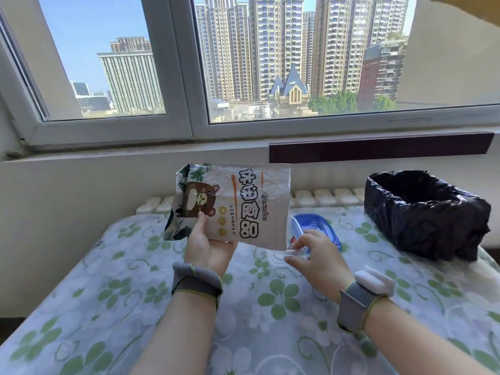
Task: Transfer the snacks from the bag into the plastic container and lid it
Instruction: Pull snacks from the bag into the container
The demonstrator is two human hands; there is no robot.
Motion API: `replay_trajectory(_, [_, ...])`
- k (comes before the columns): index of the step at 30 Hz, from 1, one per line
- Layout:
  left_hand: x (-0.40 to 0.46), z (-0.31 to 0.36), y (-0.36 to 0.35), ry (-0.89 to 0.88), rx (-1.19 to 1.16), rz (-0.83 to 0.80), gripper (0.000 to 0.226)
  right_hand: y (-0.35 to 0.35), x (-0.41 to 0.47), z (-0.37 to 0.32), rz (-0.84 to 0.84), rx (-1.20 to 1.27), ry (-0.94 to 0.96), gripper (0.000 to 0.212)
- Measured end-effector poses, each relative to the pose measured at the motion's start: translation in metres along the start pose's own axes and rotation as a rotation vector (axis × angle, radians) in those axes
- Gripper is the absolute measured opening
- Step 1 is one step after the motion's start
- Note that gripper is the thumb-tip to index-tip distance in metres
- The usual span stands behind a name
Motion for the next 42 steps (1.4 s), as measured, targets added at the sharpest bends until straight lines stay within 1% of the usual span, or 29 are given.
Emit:
replay_trajectory(2, [0.003,0.002,0.000,-0.017,0.021,-0.023,0.040,0.004,-0.003,-0.002,0.004,-0.020,0.019,0.017])
replay_trajectory(11, [0.002,0.004,-0.011,-0.059,0.044,-0.081,0.040,0.009,-0.018,-0.008,0.007,-0.061,0.073,0.022])
replay_trajectory(13, [0.002,0.005,-0.013,-0.079,0.074,-0.096,0.041,0.009,-0.018,-0.010,0.005,-0.049,0.060,0.028])
replay_trajectory(17, [0.001,0.008,-0.016,-0.121,0.098,-0.130,0.045,0.007,-0.018,-0.015,-0.009,-0.023,0.052,0.050])
replay_trajectory(18, [-0.001,0.009,-0.018,-0.130,0.105,-0.146,0.045,0.007,-0.017,-0.017,-0.003,-0.014,0.051,0.052])
replay_trajectory(19, [-0.002,0.009,-0.020,-0.137,0.111,-0.164,0.045,0.007,-0.016,-0.018,0.014,0.004,0.054,0.050])
replay_trajectory(21, [-0.005,0.011,-0.023,-0.151,0.122,-0.188,0.044,0.009,-0.014,-0.020,0.069,0.052,0.056,0.038])
replay_trajectory(25, [-0.005,0.015,-0.024,-0.178,0.146,-0.225,0.054,0.013,-0.009,-0.018,0.166,0.090,0.043,0.020])
replay_trajectory(28, [-0.006,0.014,-0.023,-0.176,0.156,-0.232,0.061,0.012,-0.006,-0.020,0.168,0.110,0.036,0.012])
replay_trajectory(30, [-0.006,0.012,-0.023,-0.165,0.152,-0.244,0.059,0.012,-0.004,-0.020,0.159,0.139,0.013,0.008])
replay_trajectory(32, [-0.007,0.011,-0.024,-0.160,0.148,-0.254,0.056,0.013,-0.002,-0.021,0.152,0.157,0.005,0.009])
replay_trajectory(34, [-0.009,0.009,-0.026,-0.162,0.164,-0.258,0.055,0.014,-0.002,-0.021,0.146,0.158,0.000,0.014])
replay_trajectory(37, [-0.012,0.006,-0.025,-0.150,0.177,-0.236,0.058,0.014,-0.002,-0.019,0.135,0.177,-0.014,0.016])
replay_trajectory(40, [-0.019,-0.003,-0.023,-0.053,0.236,-0.200,0.061,0.015,-0.002,-0.014,0.142,0.179,-0.031,0.008])
replay_trajectory(42, [-0.021,-0.009,-0.022,-0.023,0.270,-0.175,0.060,0.015,-0.001,-0.013,0.143,0.187,-0.039,0.010])
Point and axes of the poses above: each hand's wrist, its own x-axis towards the middle knuckle, its own y-axis out of the back of the hand, z = x × y, the point moved 7 cm from there along x, towards the middle knuckle, and after that the axes turned 14 degrees about x, right-handed, at the moved point
